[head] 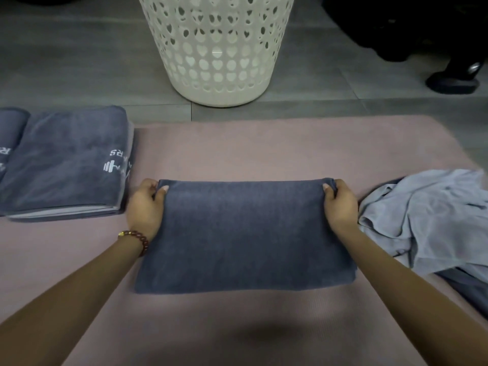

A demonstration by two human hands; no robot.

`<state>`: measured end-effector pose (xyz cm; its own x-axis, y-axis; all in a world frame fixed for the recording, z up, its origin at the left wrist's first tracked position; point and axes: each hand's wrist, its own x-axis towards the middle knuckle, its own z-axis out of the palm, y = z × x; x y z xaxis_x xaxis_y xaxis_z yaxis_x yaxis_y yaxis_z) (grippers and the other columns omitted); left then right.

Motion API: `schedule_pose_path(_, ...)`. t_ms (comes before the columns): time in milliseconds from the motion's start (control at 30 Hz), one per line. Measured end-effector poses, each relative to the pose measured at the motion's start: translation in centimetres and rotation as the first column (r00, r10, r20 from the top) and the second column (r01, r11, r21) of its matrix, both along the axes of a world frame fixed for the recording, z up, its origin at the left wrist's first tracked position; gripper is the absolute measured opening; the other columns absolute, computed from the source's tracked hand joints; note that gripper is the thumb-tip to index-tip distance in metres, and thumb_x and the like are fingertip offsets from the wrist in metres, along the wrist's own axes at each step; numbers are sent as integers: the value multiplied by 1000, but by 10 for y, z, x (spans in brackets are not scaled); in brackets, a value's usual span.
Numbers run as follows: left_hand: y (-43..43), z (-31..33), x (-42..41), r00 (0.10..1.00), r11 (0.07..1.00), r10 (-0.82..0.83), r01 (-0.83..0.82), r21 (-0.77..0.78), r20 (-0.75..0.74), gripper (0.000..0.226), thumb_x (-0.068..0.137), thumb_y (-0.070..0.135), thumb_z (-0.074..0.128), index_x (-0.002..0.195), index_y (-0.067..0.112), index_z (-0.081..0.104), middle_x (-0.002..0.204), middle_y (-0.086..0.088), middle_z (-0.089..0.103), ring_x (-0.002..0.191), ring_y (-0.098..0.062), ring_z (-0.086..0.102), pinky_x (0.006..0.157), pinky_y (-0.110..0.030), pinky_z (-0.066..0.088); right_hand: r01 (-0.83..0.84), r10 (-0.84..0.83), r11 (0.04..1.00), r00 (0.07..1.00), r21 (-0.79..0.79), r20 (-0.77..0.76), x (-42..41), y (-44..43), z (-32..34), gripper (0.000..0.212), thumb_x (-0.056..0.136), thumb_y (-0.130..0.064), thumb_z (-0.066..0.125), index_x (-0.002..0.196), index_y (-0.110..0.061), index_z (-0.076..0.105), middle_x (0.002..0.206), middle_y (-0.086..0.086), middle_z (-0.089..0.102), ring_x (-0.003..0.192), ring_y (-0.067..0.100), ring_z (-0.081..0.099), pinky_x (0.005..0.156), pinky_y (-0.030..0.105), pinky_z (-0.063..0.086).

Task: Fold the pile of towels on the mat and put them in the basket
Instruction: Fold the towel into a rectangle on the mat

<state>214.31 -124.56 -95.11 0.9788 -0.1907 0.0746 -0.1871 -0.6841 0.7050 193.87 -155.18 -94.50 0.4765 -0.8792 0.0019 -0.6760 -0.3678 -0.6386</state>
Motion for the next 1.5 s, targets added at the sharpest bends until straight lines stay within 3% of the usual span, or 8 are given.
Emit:
schedule_pose_path(333,-4,-9,7,998,987,-14,4,162,60,17,96,24,45,98,8,51,79,-16,59,76,-34,55,63,-35,37,5,-2,1000,987,22,-161,12,-6,-2,27,99,-27,38,104,-4,53,101,20,62,93,35,57,69,33,34)
schedule_pose_path(500,-10,0,-6,992,965,19,-51,256,127,39,91,33,55,121,10,45,110,-20,57,102,-40,53,82,-47,39,27,-9,983,995,183,-97,10,-5,8,33,96,-31,48,115,-4,50,101,12,61,98,33,57,76,33,38)
schedule_pose_path(600,-10,4,-33,924,911,-262,141,388,279,51,88,40,47,128,9,46,124,-20,50,111,-39,47,94,-48,30,55,-56,967,998,247,-2,-7,0,17,33,92,-31,55,109,-3,52,97,9,58,97,28,55,83,33,41)
schedule_pose_path(700,-1,-6,-73,749,718,-627,451,531,212,55,88,45,36,130,13,51,133,-15,50,121,-33,46,105,-44,20,36,-37,941,999,337,-3,-44,10,20,19,90,-22,56,83,-5,55,77,13,54,74,24,50,67,34,44)
schedule_pose_path(867,23,-27,-119,724,592,-688,530,607,39,61,97,51,11,139,17,40,145,-11,42,134,-30,37,109,-45,16,47,-28,816,999,576,-42,-96,30,22,24,90,-24,60,80,-2,60,76,12,59,71,25,55,68,36,47)
schedule_pose_path(1100,31,-29,-126,746,555,-666,510,657,-16,64,96,51,4,142,20,35,147,-8,39,136,-29,30,107,-59,17,-53,49,976,999,212,22,-111,59,8,22,91,-19,59,73,-10,50,63,0,51,58,12,46,52,26,30)
schedule_pose_path(1400,69,-24,-117,866,684,-499,410,603,-22,62,93,44,16,146,16,31,152,-11,30,139,-33,26,102,-59,28,-41,2,986,972,-163,-235,-108,78,-10,29,95,-11,44,124,-5,45,117,19,50,84,41,59,61,36,38)
schedule_pose_path(1500,74,-23,-113,889,699,-458,381,606,-31,67,91,42,16,145,6,31,151,-17,29,140,-33,25,105,-61,21,-30,-24,969,976,-243,-217,-105,84,-7,42,80,6,52,121,-1,50,122,25,43,98,45,52,81,48,42)
